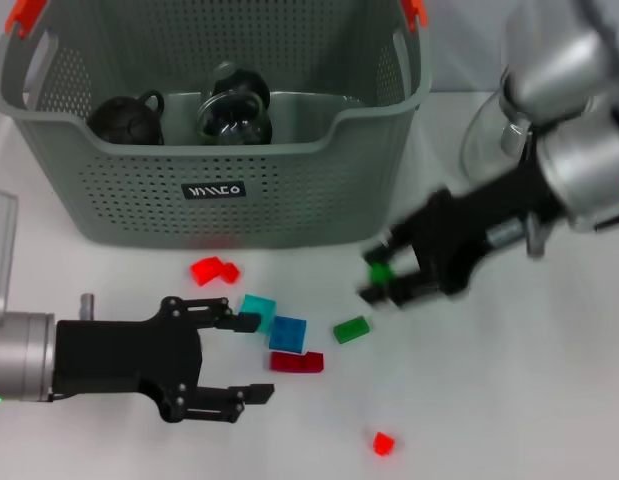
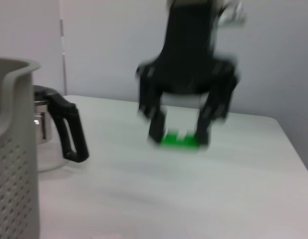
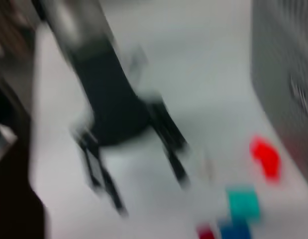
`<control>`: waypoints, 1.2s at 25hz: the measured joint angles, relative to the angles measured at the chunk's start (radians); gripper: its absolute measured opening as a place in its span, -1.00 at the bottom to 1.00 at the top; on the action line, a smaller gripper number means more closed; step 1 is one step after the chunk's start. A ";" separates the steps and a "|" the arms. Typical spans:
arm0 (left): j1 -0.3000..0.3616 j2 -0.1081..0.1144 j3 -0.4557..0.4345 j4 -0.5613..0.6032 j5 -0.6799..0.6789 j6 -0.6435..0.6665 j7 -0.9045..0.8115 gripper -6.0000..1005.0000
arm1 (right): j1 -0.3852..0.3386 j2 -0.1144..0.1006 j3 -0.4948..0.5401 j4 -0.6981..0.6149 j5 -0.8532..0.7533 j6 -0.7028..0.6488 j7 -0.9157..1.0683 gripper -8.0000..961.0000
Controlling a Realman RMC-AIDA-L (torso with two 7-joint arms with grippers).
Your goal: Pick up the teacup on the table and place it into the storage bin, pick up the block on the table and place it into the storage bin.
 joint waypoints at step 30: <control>-0.007 0.000 -0.011 -0.011 -0.007 0.002 0.000 0.53 | 0.344 0.008 -0.058 0.303 -0.108 0.778 0.283 0.35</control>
